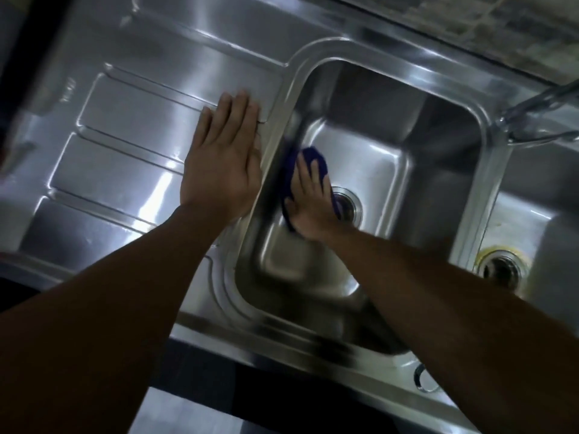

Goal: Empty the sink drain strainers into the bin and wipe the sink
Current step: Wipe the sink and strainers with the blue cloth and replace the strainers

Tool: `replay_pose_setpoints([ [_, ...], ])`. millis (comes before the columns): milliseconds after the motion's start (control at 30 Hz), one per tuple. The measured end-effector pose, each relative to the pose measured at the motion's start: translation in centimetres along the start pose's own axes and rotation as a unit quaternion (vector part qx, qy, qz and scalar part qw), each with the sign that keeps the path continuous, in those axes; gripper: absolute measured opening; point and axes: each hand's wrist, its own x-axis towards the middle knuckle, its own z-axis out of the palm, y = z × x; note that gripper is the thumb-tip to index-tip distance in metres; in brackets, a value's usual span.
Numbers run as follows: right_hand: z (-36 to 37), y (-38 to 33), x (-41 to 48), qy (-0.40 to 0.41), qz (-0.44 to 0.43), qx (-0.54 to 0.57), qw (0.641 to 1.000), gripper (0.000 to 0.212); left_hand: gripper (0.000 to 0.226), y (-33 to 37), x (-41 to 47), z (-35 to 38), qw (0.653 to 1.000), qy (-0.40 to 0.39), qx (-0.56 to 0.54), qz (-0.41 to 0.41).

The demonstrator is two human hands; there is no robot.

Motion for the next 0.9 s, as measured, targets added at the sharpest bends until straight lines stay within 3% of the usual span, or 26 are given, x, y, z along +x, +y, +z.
replay_pose_setpoints([
  [67, 1.2, 0.0, -4.1, -0.006, -0.086, -0.064, 0.994, 0.071, 0.055, 0.0, 0.0, 0.0, 1.0, 0.009, 0.001, 0.003],
  [200, 3.0, 1.2, -9.3, -0.064, -0.271, -0.148, 0.949, 0.07, 0.055, 0.1, 0.0, 0.0, 1.0, 0.008, 0.001, -0.002],
  [300, 1.8, 2.7, -8.3, -0.075, -0.316, -0.172, 0.93, 0.065, 0.056, 0.2, 0.0, -0.1, 1.0, 0.007, -0.003, -0.002],
  [367, 0.1, 3.6, -5.6, -0.05, -0.266, -0.187, 0.944, 0.065, 0.056, 0.2, 0.1, -0.1, 1.0, 0.011, -0.004, 0.001],
  [433, -2.7, 5.1, -1.9, -0.007, -0.153, -0.178, 0.972, 0.068, 0.056, 0.1, 0.0, -0.2, 1.0, 0.01, -0.004, 0.0],
  [500, -5.9, 7.2, 1.2, -0.017, -0.043, -0.155, 0.987, 0.072, 0.056, 0.1, 0.0, -0.2, 1.0, 0.002, -0.006, -0.001],
  [633, -7.1, 10.7, 0.7, -0.024, 0.07, -0.132, 0.989, 0.08, 0.055, 0.0, -0.1, -0.1, 1.0, 0.01, -0.004, 0.003],
  [733, -5.1, 10.5, -2.9, 0.001, 0.187, -0.105, 0.977, 0.071, 0.055, 0.0, -0.1, -0.1, 1.0, 0.021, -0.007, 0.003],
  [900, -1.2, 5.0, -9.1, -0.024, 0.253, 0.016, 0.967, 0.078, 0.054, 0.1, -0.1, -0.1, 1.0, 0.023, 0.001, 0.005],
])
